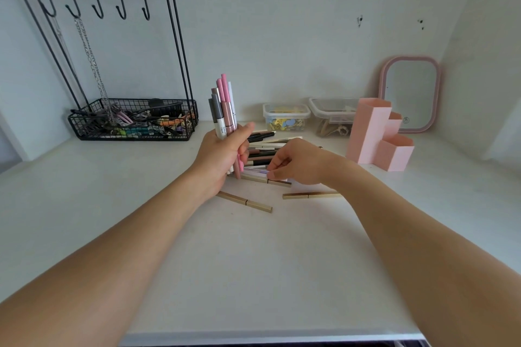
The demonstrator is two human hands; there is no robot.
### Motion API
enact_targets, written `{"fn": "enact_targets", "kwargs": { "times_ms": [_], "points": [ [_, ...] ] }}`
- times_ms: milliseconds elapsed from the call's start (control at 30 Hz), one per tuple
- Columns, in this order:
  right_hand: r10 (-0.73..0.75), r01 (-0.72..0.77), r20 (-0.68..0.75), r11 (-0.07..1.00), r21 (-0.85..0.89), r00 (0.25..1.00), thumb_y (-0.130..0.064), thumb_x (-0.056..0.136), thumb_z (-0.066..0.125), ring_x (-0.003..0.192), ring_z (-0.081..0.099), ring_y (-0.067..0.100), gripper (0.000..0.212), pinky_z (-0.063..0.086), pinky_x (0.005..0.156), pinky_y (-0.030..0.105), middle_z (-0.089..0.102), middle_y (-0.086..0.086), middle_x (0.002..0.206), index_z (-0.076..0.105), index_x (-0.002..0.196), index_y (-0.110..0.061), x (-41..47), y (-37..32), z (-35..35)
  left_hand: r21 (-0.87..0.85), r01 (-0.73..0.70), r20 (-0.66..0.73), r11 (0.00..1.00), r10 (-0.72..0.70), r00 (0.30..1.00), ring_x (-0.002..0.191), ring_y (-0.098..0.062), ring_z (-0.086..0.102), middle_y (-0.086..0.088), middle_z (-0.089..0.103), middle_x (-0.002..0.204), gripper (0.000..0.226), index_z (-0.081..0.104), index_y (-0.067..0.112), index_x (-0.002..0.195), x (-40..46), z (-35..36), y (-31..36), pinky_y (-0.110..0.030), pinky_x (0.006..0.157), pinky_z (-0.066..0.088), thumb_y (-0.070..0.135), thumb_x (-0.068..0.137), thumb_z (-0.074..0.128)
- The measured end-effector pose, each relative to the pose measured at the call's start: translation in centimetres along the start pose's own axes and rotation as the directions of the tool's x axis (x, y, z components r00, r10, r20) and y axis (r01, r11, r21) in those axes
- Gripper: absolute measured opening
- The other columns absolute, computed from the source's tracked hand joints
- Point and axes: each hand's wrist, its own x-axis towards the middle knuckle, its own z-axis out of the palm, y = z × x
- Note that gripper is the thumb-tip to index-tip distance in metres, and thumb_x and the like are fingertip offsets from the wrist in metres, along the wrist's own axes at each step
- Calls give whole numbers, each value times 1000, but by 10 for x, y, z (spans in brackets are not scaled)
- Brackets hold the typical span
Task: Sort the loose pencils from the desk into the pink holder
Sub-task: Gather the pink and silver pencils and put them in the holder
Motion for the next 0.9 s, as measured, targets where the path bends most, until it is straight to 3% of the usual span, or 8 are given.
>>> {"fn": "enact_targets", "kwargs": {
  "times_ms": [167,367,467,567,700,767,800,900],
  "points": [
    [-6,9,-48,997,74,999,-19,85,76,66,55,2,6,43,69,19,65,-8,72,77,88,-14,-4,0,-6,-79,34,11,996,-34,999,50,-12,44,4,44,56,27,49,22,79,0,0,4,-26,55,43,34,96,66],
    [76,-61,-107,989,134,991,-26,91,68,68,46,11,19,37,64,23,55,-3,72,75,93,-8,-12,3,-27,-172,40,-11,984,-43,999,50,-12,41,6,43,54,24,49,24,85,-2,0,8,-26,56,40,36,96,66],
    [47,8,-137,926,377,989,-22,94,66,72,46,15,22,39,70,28,54,6,78,70,94,-1,-15,2,-30,-138,42,-6,990,-43,999,50,-11,41,6,44,54,25,52,22,84,-3,-1,7,-25,57,41,38,93,68],
    [-60,134,-150,821,555,987,-19,92,69,66,54,11,10,42,69,25,60,-2,70,68,85,-11,-15,-7,-19,-109,23,6,994,-22,1000,49,-12,43,6,45,53,30,62,17,82,-4,1,7,-26,55,41,43,83,76],
    [-154,225,-175,818,529,972,-13,86,74,64,62,7,10,47,64,23,71,-1,72,72,92,-4,-13,-20,1,-91,-26,40,996,30,999,60,-26,51,-7,60,62,30,73,23,74,-4,0,4,-31,55,37,46,65,90],
    [-198,269,-193,826,494,961,-9,85,75,62,61,7,1,46,60,21,71,-2,69,74,86,-9,-14,-22,6,-67,-30,55,997,34,998,65,-33,56,-17,63,66,30,74,24,70,-6,1,4,-36,56,41,43,58,94],
    [-209,284,-205,836,470,956,-8,84,75,60,60,6,7,46,58,20,70,-3,66,74,80,-14,-14,-22,8,-51,-30,60,998,33,998,65,-34,60,-20,64,68,30,73,24,67,-7,2,4,-36,57,44,41,55,95],
    [-220,301,-241,874,382,945,-10,79,80,57,59,9,17,45,54,26,68,-1,61,73,69,-22,-12,-22,8,-13,-28,76,1000,29,997,51,-27,65,-12,67,59,27,67,16,65,-10,4,6,-21,45,43,24,64,92]
  ]
}}
